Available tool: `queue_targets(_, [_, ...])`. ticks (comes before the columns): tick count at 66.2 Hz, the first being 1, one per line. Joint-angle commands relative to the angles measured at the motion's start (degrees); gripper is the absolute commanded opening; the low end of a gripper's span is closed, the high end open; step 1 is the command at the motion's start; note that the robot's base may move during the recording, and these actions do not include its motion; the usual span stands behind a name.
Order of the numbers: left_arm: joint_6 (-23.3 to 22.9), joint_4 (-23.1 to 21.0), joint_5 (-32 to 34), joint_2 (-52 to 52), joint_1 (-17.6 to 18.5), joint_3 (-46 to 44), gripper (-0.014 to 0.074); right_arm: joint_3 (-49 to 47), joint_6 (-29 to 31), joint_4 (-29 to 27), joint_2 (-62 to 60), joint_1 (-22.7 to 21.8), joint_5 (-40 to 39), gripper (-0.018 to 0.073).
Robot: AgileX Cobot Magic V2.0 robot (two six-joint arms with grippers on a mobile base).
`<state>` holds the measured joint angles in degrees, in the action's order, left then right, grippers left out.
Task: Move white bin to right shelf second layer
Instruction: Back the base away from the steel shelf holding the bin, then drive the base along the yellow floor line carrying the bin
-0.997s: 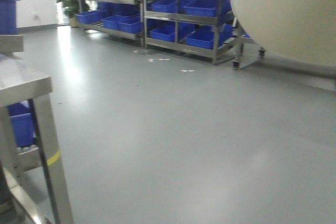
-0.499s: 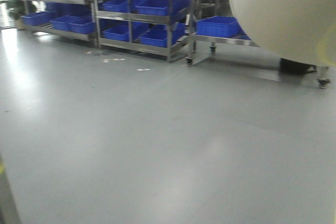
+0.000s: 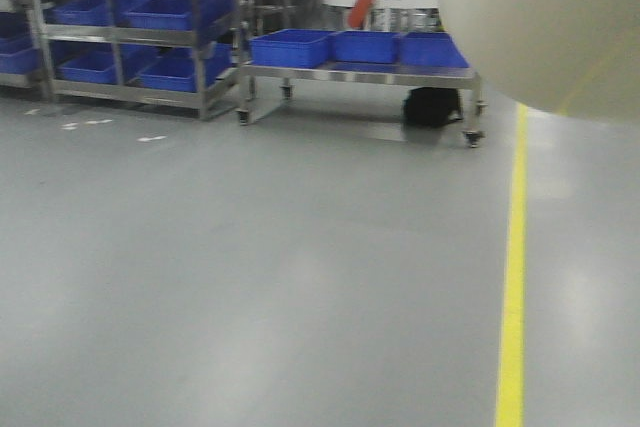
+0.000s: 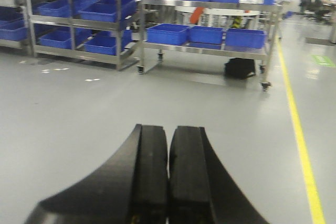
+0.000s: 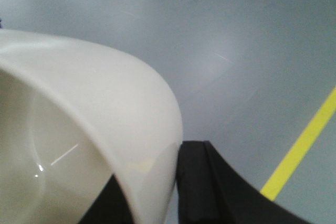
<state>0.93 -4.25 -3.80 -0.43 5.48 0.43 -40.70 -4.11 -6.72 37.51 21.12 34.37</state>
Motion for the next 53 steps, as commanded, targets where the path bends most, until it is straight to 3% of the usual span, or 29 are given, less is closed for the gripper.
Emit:
queue_targets(1, [-0.4, -0.1, 4.9, -0.1, 0.3, 2.1, 0.0085, -1.7, 0.1, -0.1, -0.2, 0.0, -5.4, 0.0053])
queue_targets(53, [-0.4, -0.1, 4.9, -0.1, 0.3, 2.1, 0.0085, -1.7, 0.1, -0.1, -0.2, 0.0, -5.4, 0.0053])
